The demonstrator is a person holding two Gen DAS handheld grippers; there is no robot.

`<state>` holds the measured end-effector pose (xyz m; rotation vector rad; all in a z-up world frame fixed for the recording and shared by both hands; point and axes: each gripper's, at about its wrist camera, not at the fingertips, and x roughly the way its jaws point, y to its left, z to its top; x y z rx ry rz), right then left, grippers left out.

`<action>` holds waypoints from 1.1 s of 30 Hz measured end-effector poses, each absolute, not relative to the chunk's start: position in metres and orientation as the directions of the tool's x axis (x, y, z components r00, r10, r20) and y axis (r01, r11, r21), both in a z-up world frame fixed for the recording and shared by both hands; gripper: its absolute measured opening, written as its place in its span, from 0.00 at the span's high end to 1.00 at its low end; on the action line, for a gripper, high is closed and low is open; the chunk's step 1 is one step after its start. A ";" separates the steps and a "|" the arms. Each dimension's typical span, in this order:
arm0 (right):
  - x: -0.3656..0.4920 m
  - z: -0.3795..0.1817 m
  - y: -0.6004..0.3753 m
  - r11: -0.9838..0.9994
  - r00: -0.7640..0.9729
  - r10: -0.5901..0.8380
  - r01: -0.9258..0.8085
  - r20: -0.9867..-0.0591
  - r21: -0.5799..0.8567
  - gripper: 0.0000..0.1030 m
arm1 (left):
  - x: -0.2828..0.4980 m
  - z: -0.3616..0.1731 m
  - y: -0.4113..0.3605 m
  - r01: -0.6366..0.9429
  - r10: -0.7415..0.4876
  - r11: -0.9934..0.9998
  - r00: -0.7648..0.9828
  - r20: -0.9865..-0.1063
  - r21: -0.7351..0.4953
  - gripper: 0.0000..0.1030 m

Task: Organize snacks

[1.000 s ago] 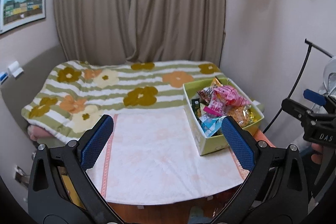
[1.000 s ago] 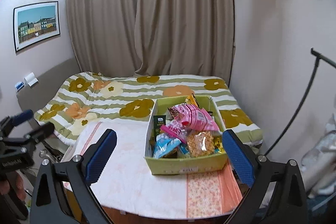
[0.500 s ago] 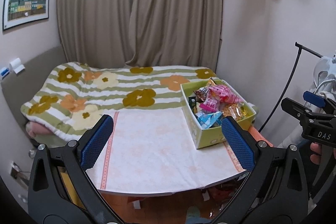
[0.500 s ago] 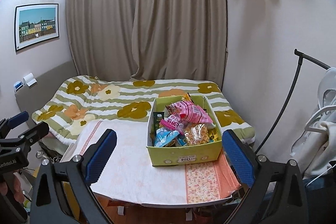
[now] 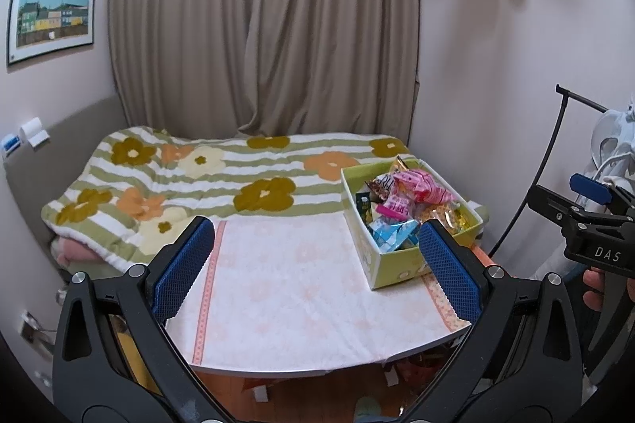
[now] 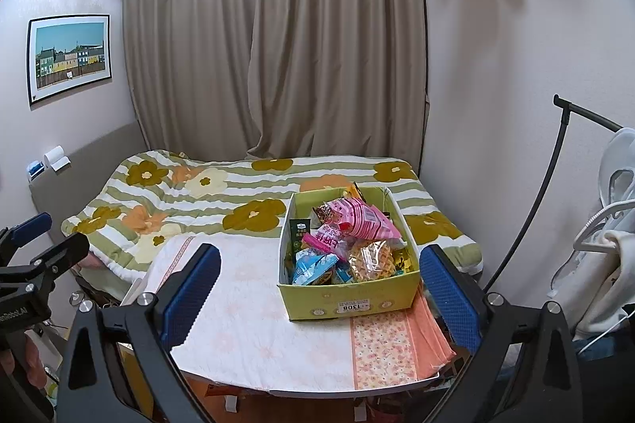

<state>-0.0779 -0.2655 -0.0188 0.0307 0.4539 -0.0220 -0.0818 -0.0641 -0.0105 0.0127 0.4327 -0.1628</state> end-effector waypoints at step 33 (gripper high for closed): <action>-0.073 -0.018 -0.256 0.999 0.902 -0.020 0.036 -0.431 0.029 0.03 | -0.074 -0.011 -0.059 0.144 -0.131 0.990 0.900 -0.415 0.001 0.01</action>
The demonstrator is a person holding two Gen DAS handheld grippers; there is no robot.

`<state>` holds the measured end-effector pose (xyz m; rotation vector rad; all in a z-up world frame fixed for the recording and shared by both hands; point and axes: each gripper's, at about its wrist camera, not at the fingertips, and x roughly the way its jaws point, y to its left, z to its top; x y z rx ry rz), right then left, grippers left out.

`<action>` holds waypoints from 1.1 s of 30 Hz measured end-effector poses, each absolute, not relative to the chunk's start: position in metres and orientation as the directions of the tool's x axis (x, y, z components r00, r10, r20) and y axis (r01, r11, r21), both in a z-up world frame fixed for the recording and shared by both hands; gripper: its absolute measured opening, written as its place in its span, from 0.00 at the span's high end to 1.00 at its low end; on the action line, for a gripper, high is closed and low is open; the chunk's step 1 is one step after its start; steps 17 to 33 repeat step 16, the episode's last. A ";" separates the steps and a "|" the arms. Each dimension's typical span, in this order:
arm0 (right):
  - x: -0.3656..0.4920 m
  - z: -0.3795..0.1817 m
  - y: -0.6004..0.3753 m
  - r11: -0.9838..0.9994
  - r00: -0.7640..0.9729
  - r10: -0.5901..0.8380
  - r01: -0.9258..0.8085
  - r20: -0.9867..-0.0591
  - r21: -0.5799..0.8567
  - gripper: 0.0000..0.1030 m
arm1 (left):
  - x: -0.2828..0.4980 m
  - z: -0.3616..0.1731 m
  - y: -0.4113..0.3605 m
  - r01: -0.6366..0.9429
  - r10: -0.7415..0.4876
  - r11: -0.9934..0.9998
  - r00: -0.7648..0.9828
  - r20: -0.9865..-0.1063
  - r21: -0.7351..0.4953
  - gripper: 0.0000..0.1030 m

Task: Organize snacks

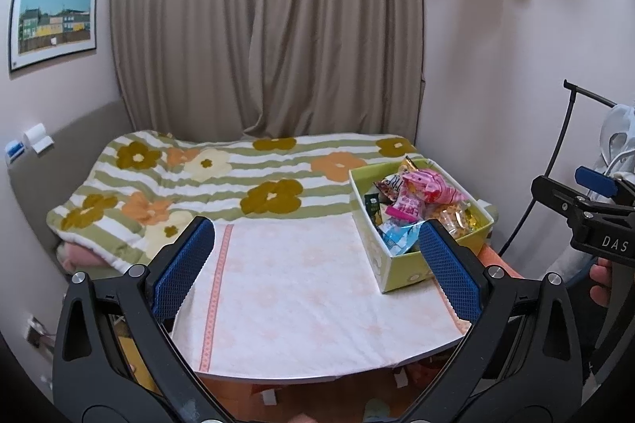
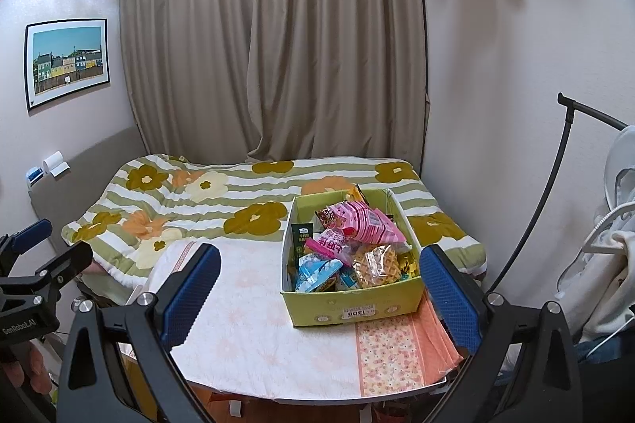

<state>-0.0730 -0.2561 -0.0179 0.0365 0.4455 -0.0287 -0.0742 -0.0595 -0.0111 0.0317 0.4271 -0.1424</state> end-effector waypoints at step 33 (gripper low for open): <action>-0.062 -0.016 -0.257 0.999 0.900 -0.022 0.039 -0.435 0.030 0.03 | -0.059 -0.015 -0.052 0.142 -0.138 0.990 0.909 -0.394 -0.019 0.01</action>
